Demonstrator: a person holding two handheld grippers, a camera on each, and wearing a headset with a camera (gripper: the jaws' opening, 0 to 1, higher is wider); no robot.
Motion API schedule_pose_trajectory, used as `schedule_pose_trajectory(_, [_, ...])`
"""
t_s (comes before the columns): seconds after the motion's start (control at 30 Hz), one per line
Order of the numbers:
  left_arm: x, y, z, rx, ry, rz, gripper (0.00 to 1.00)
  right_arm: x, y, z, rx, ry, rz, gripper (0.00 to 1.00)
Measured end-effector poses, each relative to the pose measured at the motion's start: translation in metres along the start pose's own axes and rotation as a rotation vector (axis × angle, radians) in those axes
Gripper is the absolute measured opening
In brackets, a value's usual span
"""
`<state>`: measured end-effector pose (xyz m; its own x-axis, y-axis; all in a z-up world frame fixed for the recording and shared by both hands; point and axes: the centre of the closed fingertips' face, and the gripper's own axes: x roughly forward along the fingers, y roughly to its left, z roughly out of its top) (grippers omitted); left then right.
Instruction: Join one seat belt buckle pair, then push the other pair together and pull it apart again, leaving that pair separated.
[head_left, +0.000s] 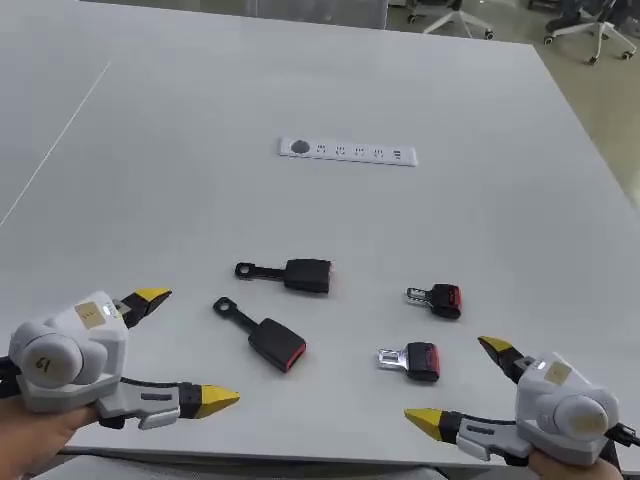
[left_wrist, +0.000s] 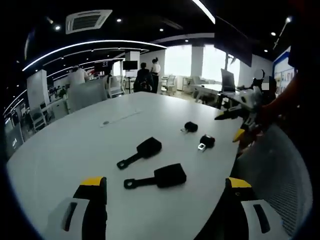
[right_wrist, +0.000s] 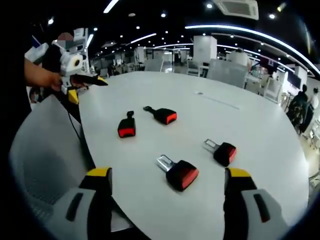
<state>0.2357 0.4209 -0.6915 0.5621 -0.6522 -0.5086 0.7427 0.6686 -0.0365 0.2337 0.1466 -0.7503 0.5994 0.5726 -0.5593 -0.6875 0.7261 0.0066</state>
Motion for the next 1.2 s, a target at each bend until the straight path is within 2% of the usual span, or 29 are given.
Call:
schedule_pose_trajectory(0.83, [0.011,0.003,-0.003,0.009,0.025,-0.017,1.0,0.005,-0.009,-0.002,0.007,0.007,0.002,0.95])
schedule_pose_trajectory(1.2, [0.021,0.005,-0.009,0.009,0.054,-0.037,1.0,0.014,-0.012,-0.005,-0.004,0.027,0.029,0.95])
